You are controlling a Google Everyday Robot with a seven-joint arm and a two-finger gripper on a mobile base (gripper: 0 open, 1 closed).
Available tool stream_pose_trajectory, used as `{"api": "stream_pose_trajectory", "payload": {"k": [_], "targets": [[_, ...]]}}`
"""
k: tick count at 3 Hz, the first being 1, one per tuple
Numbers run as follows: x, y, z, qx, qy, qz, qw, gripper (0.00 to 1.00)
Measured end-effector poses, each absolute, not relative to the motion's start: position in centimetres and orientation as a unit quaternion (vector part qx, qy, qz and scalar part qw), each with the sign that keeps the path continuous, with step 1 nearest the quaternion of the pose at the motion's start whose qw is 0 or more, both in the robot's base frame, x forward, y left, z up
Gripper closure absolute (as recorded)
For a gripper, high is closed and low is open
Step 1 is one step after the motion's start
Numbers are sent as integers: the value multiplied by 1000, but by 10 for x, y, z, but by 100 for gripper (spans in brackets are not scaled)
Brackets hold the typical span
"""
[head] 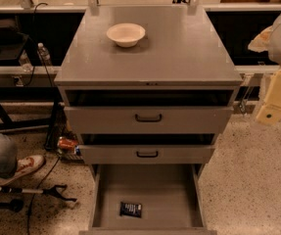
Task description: Pick rxbar blueberry from bottom drawer and place on counter
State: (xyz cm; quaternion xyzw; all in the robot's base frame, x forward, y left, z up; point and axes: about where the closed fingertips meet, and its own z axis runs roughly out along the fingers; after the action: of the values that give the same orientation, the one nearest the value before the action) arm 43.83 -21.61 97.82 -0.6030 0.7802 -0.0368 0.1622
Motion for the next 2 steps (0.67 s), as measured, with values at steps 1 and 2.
{"api": "stream_pose_trajectory", "payload": {"k": [1,2], "targets": [[439,-216,978,-603,780,-35,165,0],[442,-213,942,-594,785,10,172,0]]}}
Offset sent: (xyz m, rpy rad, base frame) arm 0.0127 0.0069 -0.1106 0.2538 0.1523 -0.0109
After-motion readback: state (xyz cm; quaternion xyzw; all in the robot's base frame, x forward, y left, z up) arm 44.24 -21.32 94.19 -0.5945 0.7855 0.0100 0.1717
